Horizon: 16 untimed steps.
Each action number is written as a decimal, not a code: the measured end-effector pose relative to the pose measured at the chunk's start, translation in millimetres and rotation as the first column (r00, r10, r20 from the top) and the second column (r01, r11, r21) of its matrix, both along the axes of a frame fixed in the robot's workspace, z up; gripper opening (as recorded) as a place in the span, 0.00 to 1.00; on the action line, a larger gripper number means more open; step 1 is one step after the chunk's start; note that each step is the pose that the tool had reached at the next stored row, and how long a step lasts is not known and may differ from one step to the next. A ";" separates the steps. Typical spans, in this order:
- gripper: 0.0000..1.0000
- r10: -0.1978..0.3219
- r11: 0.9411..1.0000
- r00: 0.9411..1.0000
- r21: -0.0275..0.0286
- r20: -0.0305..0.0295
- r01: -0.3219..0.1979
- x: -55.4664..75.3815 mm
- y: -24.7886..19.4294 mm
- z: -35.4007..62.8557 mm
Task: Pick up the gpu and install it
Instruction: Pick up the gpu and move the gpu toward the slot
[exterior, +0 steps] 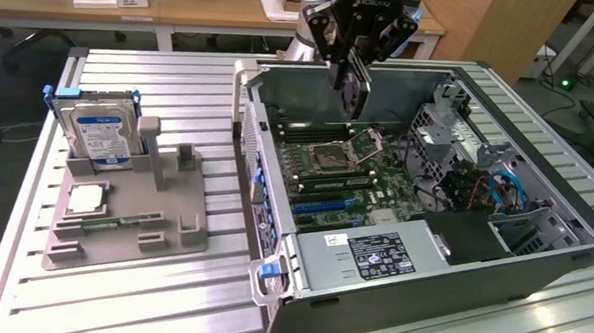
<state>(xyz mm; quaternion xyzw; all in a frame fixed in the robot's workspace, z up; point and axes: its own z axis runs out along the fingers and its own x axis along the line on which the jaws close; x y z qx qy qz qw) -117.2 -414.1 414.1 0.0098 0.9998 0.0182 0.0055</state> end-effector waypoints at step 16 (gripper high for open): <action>0.28 0.001 1.000 1.000 0.003 0.000 -0.001 32.0 0.0 0.0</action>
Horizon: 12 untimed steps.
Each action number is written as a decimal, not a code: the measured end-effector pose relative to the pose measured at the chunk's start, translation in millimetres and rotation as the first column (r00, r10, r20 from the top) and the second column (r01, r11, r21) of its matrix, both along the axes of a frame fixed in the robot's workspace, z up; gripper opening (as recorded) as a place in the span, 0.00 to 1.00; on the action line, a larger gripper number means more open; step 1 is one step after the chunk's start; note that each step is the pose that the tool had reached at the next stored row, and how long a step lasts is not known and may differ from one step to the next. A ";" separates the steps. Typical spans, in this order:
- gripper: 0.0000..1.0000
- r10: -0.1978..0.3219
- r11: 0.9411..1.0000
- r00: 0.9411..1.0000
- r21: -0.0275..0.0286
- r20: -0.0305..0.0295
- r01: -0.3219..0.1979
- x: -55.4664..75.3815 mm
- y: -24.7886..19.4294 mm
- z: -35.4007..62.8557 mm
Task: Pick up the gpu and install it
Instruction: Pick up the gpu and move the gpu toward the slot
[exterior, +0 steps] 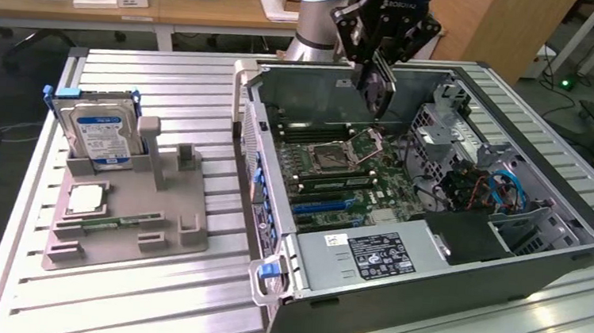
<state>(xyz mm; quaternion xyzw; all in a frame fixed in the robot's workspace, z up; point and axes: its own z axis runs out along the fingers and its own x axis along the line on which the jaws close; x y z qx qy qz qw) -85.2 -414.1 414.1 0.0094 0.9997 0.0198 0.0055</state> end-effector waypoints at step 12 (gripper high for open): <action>0.28 0.000 1.000 1.000 0.000 0.000 0.000 22.3 0.0 -0.1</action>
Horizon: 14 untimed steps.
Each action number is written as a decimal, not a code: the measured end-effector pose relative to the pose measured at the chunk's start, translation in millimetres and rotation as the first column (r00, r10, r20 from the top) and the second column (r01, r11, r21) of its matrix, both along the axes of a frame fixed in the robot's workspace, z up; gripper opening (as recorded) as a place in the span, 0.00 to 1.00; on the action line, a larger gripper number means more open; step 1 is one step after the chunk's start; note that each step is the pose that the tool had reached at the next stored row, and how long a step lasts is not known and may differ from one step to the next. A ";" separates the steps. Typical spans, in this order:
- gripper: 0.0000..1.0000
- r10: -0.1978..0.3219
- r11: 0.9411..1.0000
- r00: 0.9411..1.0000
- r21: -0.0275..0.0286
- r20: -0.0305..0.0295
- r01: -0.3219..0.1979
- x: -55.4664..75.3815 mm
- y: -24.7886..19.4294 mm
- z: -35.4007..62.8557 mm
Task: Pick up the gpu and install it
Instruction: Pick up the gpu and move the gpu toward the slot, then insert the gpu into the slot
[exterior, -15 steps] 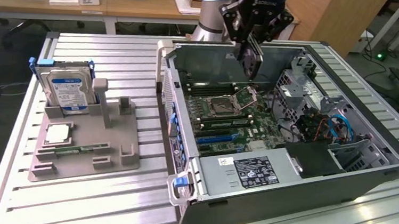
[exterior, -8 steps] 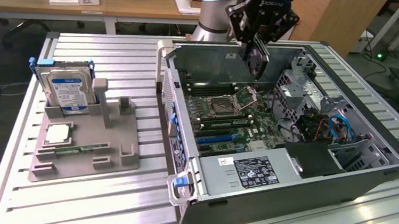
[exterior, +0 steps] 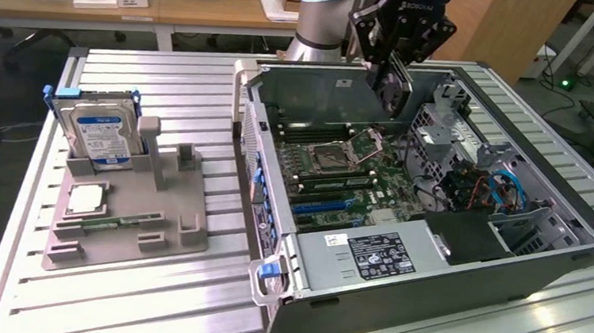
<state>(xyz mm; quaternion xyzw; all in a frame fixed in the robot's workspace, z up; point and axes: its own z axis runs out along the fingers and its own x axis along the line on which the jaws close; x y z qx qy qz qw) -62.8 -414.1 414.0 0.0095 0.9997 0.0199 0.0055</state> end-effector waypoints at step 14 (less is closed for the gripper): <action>0.28 0.000 1.000 1.000 0.000 0.000 0.000 14.2 -0.1 -0.1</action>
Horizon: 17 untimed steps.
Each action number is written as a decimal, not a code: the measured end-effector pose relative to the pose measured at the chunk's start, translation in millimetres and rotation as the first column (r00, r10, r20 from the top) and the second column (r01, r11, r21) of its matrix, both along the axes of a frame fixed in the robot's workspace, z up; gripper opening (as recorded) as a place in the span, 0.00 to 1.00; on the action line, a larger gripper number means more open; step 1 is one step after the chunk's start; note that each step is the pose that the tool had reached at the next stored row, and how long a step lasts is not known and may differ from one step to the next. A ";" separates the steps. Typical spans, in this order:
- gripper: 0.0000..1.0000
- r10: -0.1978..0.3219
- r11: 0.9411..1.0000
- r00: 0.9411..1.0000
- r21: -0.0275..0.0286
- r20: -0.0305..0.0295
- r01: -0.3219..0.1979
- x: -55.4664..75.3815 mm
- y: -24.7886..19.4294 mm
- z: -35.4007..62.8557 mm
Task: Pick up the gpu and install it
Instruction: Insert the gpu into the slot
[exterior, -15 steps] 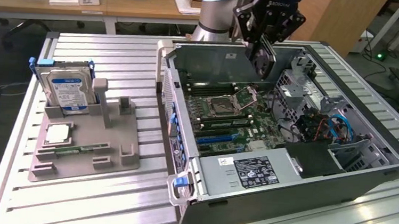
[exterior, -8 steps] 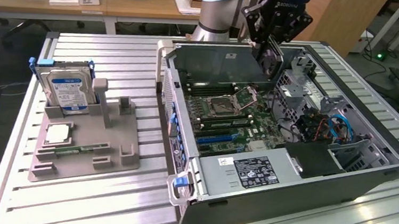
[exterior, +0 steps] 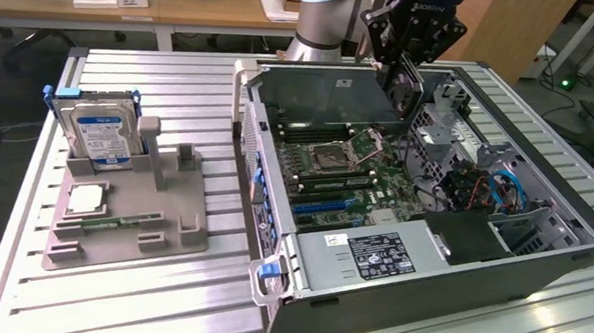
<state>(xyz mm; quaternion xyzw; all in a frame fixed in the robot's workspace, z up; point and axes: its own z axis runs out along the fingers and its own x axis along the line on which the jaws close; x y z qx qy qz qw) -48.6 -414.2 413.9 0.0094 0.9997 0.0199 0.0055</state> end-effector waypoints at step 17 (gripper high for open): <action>0.28 0.043 0.999 0.999 0.000 0.000 -0.043 0.0 -0.3 0.0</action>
